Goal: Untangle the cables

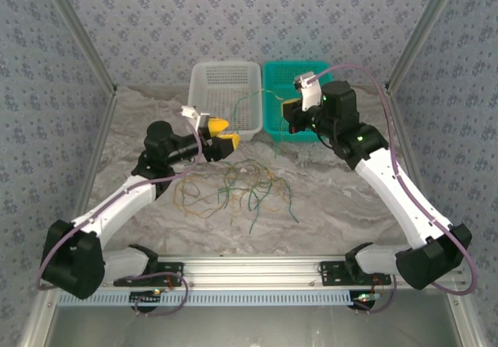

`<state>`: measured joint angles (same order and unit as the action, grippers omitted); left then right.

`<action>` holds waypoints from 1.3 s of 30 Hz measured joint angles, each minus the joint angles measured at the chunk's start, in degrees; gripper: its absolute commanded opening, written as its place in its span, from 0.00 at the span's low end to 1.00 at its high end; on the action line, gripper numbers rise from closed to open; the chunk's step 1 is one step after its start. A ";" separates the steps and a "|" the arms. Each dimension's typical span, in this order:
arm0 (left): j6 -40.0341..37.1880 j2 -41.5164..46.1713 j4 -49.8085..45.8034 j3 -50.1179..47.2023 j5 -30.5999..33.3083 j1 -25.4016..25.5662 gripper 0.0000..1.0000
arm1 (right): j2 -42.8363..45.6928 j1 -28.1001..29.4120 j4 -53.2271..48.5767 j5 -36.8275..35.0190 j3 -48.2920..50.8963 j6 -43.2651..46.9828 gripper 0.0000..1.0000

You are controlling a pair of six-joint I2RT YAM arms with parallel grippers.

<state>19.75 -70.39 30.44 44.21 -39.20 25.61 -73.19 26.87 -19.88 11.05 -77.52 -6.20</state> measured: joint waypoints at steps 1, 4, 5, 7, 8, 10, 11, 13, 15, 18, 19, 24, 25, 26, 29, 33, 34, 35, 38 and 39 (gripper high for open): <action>-0.28 -0.83 -0.07 0.00 -0.02 0.42 0.75 | 0.00 -0.09 0.39 0.39 0.02 -0.46 0.00; -1.27 -3.08 -0.28 0.00 0.00 1.09 0.46 | 0.00 -0.42 0.98 1.09 0.02 -1.36 0.00; -1.57 -3.63 -0.33 0.00 0.02 1.16 0.33 | 0.00 -0.59 1.11 1.25 0.07 -1.55 0.00; -2.40 -4.31 -0.42 0.00 0.46 1.16 0.15 | 0.00 -0.98 1.36 1.18 0.35 -1.95 0.00; -2.80 -4.33 -0.46 0.00 0.94 1.14 0.12 | 0.00 -1.14 1.33 1.07 0.50 -1.99 0.00; -3.06 -4.24 -0.66 0.00 1.77 1.14 0.00 | 0.00 -1.31 1.29 0.17 0.83 -1.97 0.00; -3.52 -4.17 -0.85 0.00 2.14 1.14 0.00 | 0.00 -1.40 1.27 -0.17 0.90 -1.97 0.00; -4.46 -3.80 -2.05 0.00 3.13 1.14 0.00 | 0.00 -1.64 1.29 -1.22 1.14 -1.97 0.00; -5.03 -2.91 -3.19 0.00 4.24 1.14 0.00 | 0.00 -2.03 1.27 -2.10 1.55 -2.01 0.00; -5.68 -0.13 -3.93 -0.52 7.41 1.14 0.00 | 0.00 -3.63 1.25 -2.69 2.43 -2.82 0.00; -5.86 1.20 -3.91 -1.03 8.72 1.11 0.00 | 0.00 -4.44 1.22 -2.60 2.69 -3.28 0.00; -6.54 6.29 -4.04 -2.80 13.44 0.31 0.00 | 0.02 -7.45 1.29 2.14 2.86 -4.79 0.00; -6.71 6.78 -4.11 -2.80 14.27 0.13 0.00 | 0.00 -7.45 1.16 3.74 2.56 -4.81 0.00; -6.78 7.10 -4.24 -2.80 14.93 -0.02 0.00 | -0.13 -7.41 0.81 5.11 2.01 -4.81 0.00; -6.91 8.02 -4.85 -2.80 17.27 -0.15 0.00 | -0.22 -7.17 0.85 8.44 0.04 -4.81 0.00; -7.63 8.37 -6.29 -1.81 18.03 -0.15 0.00 | -0.87 -7.08 2.08 12.11 -0.57 -5.01 0.00; -7.98 8.37 -6.75 -1.40 17.99 -0.13 0.00 | -1.66 -7.06 2.73 13.20 -0.31 -5.01 0.03; -8.28 8.37 -7.23 -1.01 17.77 -0.11 0.00 | -2.51 -6.86 3.28 14.12 0.09 -4.98 0.06; -9.73 8.37 -8.61 -0.31 17.14 0.07 0.00 | -5.57 -5.77 3.85 15.37 2.21 -4.74 0.18; -10.36 8.35 -9.35 -0.20 17.05 0.24 0.00 | -6.38 -5.22 3.87 15.34 3.28 -4.42 0.24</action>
<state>9.39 -62.04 21.08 44.01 -22.15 25.85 -79.57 21.65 -16.01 26.39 -74.24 -10.61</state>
